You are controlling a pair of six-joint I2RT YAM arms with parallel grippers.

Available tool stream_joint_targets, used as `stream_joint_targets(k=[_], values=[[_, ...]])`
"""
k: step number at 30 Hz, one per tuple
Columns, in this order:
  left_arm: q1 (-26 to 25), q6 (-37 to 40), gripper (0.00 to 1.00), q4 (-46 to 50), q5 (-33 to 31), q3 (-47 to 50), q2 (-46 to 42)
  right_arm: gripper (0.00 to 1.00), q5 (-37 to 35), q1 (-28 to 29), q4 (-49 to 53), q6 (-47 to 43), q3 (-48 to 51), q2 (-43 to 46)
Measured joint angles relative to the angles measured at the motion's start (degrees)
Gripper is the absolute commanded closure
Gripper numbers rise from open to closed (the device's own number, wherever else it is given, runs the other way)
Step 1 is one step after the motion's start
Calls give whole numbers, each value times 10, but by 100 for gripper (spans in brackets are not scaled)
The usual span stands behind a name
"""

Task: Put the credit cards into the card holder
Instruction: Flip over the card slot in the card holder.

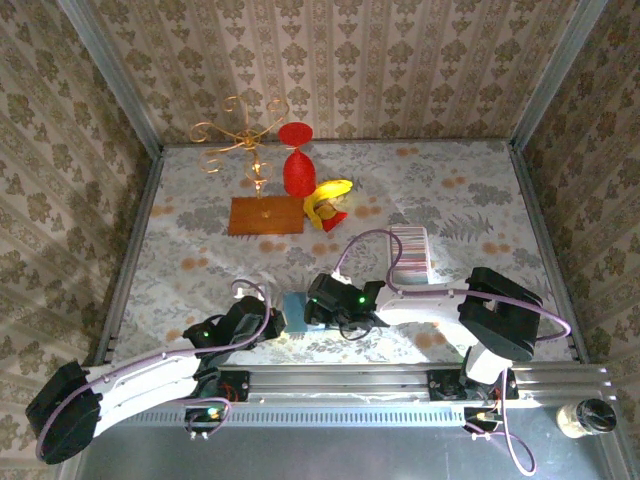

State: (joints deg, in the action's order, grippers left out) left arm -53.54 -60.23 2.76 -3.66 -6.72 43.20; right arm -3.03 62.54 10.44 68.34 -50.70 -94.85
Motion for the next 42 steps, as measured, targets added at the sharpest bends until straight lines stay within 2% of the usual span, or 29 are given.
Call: stream_joint_targets(k=[14, 20, 27, 42], values=[[0, 0, 93, 0, 0, 0, -2, 35, 24, 0, -98, 13, 0, -22], [0, -1, 90, -8, 0, 7, -7, 38, 31, 0, -135, 29, 10, -26], [0, -3, 92, -26, 1, 24, -7, 43, 43, 0, -176, 45, 14, -39], [0, -11, 89, -45, 3, 35, -17, 45, 59, 0, -304, 90, 35, -61]])
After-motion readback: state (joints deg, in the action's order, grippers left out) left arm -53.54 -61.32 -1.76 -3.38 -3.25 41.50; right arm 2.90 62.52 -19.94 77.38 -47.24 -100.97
